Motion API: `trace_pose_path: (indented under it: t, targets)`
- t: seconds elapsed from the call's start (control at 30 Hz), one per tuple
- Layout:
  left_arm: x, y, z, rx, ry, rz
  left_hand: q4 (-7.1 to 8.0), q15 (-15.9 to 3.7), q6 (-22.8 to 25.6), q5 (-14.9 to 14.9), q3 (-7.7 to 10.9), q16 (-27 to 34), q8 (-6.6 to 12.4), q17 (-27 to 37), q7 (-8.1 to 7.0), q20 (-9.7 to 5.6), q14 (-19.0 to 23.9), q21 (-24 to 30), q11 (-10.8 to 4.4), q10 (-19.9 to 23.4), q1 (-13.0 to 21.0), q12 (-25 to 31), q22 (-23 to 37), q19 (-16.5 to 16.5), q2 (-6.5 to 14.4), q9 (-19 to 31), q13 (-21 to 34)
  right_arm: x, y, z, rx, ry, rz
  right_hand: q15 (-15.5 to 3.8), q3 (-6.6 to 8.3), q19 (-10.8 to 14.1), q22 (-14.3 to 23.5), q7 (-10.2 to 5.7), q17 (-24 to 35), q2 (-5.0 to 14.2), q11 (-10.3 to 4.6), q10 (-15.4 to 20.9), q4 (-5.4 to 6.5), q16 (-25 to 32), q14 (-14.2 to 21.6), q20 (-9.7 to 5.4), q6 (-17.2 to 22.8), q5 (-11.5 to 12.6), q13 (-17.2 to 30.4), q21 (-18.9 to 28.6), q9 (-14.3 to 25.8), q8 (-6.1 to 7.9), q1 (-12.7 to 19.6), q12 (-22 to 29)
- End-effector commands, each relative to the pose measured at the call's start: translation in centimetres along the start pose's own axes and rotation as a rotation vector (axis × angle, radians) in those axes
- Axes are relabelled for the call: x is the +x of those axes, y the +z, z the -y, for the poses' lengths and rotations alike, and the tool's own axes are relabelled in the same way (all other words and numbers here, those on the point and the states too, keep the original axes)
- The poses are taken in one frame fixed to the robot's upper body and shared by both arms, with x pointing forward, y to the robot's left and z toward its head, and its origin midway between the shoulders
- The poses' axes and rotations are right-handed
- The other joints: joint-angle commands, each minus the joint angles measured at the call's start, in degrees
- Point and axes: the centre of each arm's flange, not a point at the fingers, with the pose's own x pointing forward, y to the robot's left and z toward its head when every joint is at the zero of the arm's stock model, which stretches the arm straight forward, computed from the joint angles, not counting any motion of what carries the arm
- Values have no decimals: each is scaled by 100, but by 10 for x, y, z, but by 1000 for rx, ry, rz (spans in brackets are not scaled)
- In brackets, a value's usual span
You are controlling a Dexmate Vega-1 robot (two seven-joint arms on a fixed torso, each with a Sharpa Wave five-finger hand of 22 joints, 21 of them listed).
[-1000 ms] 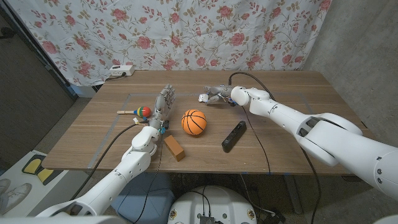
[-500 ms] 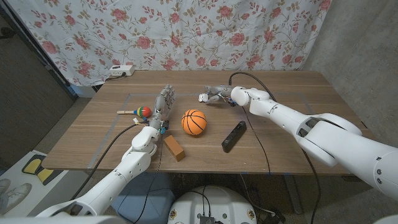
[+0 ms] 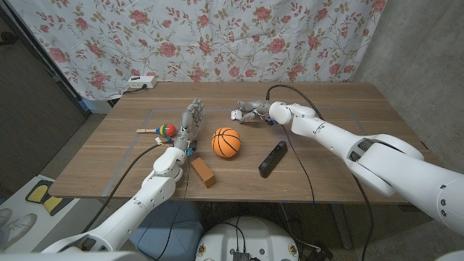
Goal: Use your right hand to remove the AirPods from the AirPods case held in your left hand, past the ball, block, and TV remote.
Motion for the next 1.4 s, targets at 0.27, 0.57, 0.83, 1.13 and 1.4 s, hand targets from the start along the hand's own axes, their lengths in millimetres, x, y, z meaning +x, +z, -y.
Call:
trace_pose_path:
  t: [0.27,0.57,0.83,1.13,1.4]
  targets:
    - [-3,-2,-1,-2,3,-4,1,-20,-21,5,-31,20,-4,33,-2,7,16,6,-15,77,42,11,32,40,15,16,15,-1,1,-6,42,-46,12,-237,-31,109,8,-177,-19,21,-246,453,80,113,214,-65,-756,-135,107,28,10,66,-78,182]
    - [-1,-3,0,-9,2,-2,4,-23,-22,6,-34,21,-4,34,-4,5,15,5,-8,91,39,14,33,39,16,16,16,-3,-4,-9,67,-78,-3,-417,65,232,6,-246,-53,109,-400,842,26,184,437,-166,-569,-233,187,46,3,90,65,329]
    - [-1,-4,1,-8,-1,-6,7,-18,-22,6,-36,22,-4,34,3,5,18,5,3,101,35,16,33,35,17,16,16,-6,-8,-13,85,-119,4,-458,137,334,5,-140,-70,106,-341,1080,-13,231,643,-102,-449,-216,227,56,2,98,163,433]
    - [-2,-3,2,-10,-3,1,10,-17,-24,7,-39,23,-5,35,-1,7,18,5,-5,110,31,16,33,35,19,16,16,-13,-12,-10,151,-192,34,-553,293,467,1,-63,-58,106,-390,1431,-33,267,930,-31,-169,-47,272,54,1,130,250,610]
    - [-3,-1,2,-15,-2,13,13,-24,-21,7,-41,23,-4,35,-1,2,17,7,8,122,27,18,33,39,20,16,17,-22,-12,-2,263,-226,53,-616,362,586,0,-76,-47,31,-416,1647,-28,283,1137,4,61,44,300,57,1,151,260,731]
